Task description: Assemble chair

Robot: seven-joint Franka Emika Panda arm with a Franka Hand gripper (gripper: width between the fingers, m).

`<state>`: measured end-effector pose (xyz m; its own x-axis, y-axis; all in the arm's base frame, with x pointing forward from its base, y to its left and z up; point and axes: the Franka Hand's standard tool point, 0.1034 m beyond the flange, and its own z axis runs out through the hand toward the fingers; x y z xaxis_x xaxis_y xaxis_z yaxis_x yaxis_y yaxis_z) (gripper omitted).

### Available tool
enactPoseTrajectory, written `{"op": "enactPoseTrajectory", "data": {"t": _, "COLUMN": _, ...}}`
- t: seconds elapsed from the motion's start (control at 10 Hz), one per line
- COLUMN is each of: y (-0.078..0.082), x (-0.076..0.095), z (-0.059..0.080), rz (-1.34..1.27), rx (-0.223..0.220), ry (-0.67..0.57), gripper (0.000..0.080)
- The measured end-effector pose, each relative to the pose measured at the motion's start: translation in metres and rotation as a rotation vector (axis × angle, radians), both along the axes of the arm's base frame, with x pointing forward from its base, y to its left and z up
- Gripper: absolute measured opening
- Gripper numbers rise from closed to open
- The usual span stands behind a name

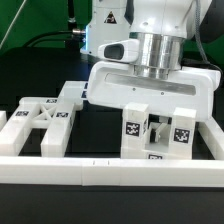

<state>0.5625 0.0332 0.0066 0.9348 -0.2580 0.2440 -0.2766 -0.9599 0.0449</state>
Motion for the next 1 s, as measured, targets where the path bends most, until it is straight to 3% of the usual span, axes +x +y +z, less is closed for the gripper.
{"op": "enactPoseTrajectory", "data": {"t": 0.3, "y": -0.005, "x": -0.002, "z": 0.008, "rz": 0.018, "rx": -0.001, "ry": 0.005, "gripper": 0.0249}}
{"op": "enactPoseTrajectory", "data": {"t": 0.5, "y": -0.011, "x": -0.005, "z": 0.034, "rz": 0.035, "rx": 0.018, "ry": 0.027, "gripper": 0.0249}}
{"op": "enactPoseTrajectory", "data": {"t": 0.7, "y": -0.022, "x": -0.003, "z": 0.073, "rz": 0.062, "rx": 0.051, "ry": 0.053, "gripper": 0.0249}}
{"op": "enactPoseTrajectory", "data": {"t": 0.8, "y": -0.024, "x": -0.002, "z": 0.081, "rz": 0.054, "rx": 0.075, "ry": 0.103, "gripper": 0.0249}}
{"op": "enactPoseTrajectory", "data": {"t": 1.0, "y": -0.023, "x": -0.007, "z": 0.077, "rz": 0.050, "rx": 0.087, "ry": 0.152, "gripper": 0.0249}}
